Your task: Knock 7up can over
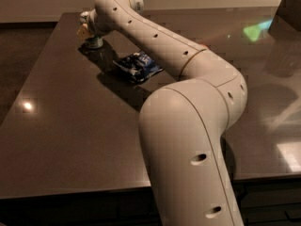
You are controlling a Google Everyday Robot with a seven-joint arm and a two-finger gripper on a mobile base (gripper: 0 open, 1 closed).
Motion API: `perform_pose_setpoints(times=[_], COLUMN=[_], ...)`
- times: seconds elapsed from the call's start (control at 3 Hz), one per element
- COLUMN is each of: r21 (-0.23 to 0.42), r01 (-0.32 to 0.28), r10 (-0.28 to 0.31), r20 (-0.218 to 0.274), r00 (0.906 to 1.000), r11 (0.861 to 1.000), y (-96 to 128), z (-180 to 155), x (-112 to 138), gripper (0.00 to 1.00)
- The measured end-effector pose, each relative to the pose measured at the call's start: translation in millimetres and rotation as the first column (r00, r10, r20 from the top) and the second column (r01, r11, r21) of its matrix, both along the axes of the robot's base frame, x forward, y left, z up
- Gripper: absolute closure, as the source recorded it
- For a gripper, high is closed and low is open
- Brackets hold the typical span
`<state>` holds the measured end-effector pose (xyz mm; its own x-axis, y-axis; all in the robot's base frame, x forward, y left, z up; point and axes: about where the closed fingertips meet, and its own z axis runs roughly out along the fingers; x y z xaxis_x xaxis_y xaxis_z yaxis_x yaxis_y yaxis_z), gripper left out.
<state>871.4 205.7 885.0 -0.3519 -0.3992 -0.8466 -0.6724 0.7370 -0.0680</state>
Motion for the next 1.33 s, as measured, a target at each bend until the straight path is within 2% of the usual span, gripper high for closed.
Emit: perform_pose_setpoints(times=[0.33,0.67,1.0,1.33], r21=[0.000,-0.026,-0.088,-0.236], r01=[0.002,0.010,-0.004,-0.068], r10=[-0.002,-0.011,-0.001,0.042], r20=[-0.001,-0.020,-0.048,-0.112], r00=[1.0000,0.9997,0.9988,0.9928], r11=[1.000,1.000,0.996,0.969], y=[-0.6,-10.7,-21.8,-32.3], z=[9.1,19.7,32.5,37.1], x=[-7.1,-20.4,-34.9,-55.0], gripper=[0.66,0.89,1.00,1.00])
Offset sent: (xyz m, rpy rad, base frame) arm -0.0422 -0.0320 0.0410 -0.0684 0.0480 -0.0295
